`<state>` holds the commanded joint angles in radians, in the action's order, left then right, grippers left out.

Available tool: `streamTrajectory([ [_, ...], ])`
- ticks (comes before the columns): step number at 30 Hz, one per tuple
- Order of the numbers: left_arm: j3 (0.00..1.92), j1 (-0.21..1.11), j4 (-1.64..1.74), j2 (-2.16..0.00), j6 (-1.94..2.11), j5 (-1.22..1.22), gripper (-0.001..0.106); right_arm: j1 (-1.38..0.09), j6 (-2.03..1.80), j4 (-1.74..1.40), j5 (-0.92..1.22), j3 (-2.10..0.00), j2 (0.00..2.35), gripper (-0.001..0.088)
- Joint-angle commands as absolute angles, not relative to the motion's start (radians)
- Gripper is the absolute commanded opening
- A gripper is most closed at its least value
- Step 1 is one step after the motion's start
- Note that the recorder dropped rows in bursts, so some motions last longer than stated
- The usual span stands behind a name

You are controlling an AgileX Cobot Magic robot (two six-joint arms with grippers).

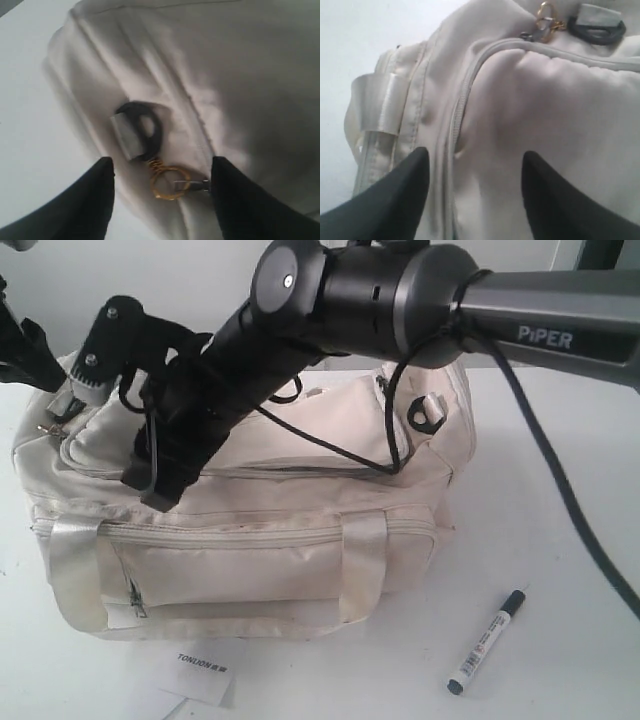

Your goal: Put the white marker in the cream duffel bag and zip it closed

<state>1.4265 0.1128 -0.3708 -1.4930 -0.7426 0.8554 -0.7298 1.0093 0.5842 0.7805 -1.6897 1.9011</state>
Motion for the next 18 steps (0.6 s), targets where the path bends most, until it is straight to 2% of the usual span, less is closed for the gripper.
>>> streamTrajectory([
  [5,1.427,0.113,-0.549,-1.493,-0.982,0.951,0.061,-0.638,0.955,0.568,1.047,-1.683,1.85,0.0566],
  [8,1.427,0.139,-0.591,-1.493,-1.029,0.962,0.061,-0.576,0.914,0.568,1.208,-1.679,1.852,0.053],
  [12,1.427,0.234,-0.58,-1.509,-1.062,0.932,0.061,-0.555,0.915,0.571,1.221,-1.635,1.85,0.0466],
  [18,1.427,0.342,-0.503,-1.577,-1.046,0.857,0.061,-0.555,0.884,0.521,1.221,-1.614,1.829,0.0463],
])
